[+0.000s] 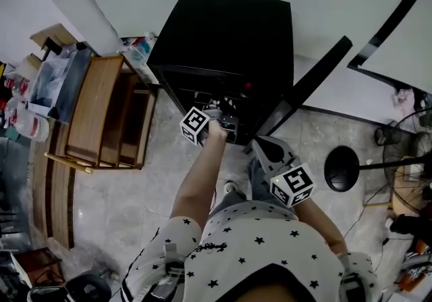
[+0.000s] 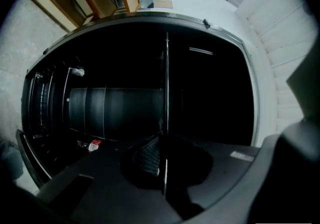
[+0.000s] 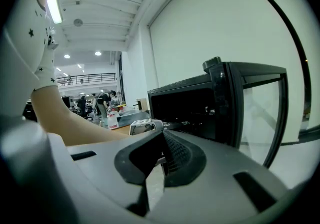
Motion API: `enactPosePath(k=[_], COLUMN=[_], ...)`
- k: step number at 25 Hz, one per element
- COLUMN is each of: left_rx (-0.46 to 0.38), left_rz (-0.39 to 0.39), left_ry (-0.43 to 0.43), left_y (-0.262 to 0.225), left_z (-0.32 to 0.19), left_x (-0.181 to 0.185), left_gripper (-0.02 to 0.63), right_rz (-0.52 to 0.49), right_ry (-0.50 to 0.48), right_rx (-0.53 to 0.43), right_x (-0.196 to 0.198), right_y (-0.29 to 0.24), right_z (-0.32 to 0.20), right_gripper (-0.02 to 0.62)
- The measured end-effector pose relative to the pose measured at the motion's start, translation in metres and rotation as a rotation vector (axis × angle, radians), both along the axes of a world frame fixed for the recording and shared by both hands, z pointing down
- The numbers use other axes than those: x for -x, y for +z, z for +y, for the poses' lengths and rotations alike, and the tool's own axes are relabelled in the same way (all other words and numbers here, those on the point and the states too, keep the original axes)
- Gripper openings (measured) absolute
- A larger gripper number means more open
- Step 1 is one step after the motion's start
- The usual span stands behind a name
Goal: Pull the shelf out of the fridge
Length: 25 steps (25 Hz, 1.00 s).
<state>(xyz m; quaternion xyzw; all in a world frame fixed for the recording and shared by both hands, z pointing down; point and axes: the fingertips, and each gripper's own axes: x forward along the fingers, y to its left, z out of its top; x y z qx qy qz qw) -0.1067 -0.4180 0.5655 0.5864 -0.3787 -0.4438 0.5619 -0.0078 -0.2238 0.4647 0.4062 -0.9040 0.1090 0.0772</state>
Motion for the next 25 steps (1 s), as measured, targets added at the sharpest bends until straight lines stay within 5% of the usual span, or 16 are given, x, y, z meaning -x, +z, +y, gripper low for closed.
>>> enactPosePath(k=[25], left_rx=[-0.033], left_rz=[0.020], left_ry=[-0.005], left_y=[-0.003], left_z=[0.077], left_x=[0.016], left_gripper=[0.025], right_rz=[-0.015], right_ry=[-0.018], right_rx=[-0.043], right_x=[0.017], right_y=[-0.007], right_z=[0.045], right_gripper=[-0.008])
